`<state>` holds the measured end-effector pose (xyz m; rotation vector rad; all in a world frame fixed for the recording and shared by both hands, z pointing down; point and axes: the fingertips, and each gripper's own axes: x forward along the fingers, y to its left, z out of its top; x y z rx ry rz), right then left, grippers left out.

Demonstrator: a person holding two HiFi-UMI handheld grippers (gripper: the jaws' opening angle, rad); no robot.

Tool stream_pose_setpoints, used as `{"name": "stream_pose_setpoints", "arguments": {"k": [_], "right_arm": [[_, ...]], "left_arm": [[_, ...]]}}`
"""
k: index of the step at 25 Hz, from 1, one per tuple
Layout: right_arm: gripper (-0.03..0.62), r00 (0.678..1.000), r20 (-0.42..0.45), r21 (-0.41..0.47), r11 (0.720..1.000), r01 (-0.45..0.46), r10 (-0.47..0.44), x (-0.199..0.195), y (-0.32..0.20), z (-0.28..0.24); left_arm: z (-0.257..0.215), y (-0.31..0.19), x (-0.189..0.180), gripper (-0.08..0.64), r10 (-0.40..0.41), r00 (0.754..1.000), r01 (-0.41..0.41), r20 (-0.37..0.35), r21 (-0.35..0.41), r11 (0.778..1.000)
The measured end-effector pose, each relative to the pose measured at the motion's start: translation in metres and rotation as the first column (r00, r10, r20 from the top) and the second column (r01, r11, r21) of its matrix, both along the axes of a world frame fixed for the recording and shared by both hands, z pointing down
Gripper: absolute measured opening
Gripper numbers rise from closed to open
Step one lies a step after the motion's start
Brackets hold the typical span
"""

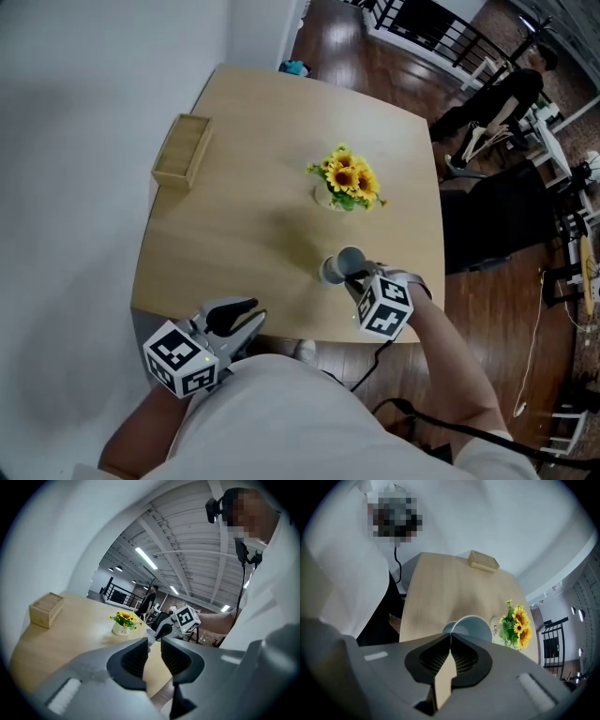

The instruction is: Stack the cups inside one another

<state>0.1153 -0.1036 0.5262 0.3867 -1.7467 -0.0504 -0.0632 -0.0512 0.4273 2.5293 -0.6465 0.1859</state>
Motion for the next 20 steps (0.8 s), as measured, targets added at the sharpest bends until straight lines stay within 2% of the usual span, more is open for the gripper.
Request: {"name": "stream_pose_setpoints", "arguments": {"k": [10,20], "right_arm": [[0.015,0.999,0.011,-0.082,0.996,0.031,-0.03,-0.004,0.002,0.038],[0.015,1.0,0.015,-0.14,0.99,0.003,-0.001,0.0,0.002,0.067]], "left_arm": [[0.009,-0.005,-0.002,0.095,-0.043,0.999,0.044,0.018,-0.025,0.999],[0.012,-0.008,-0.011,0.097,-0.068,0.997,0.069,0.028,-0.041,0.997]]}}
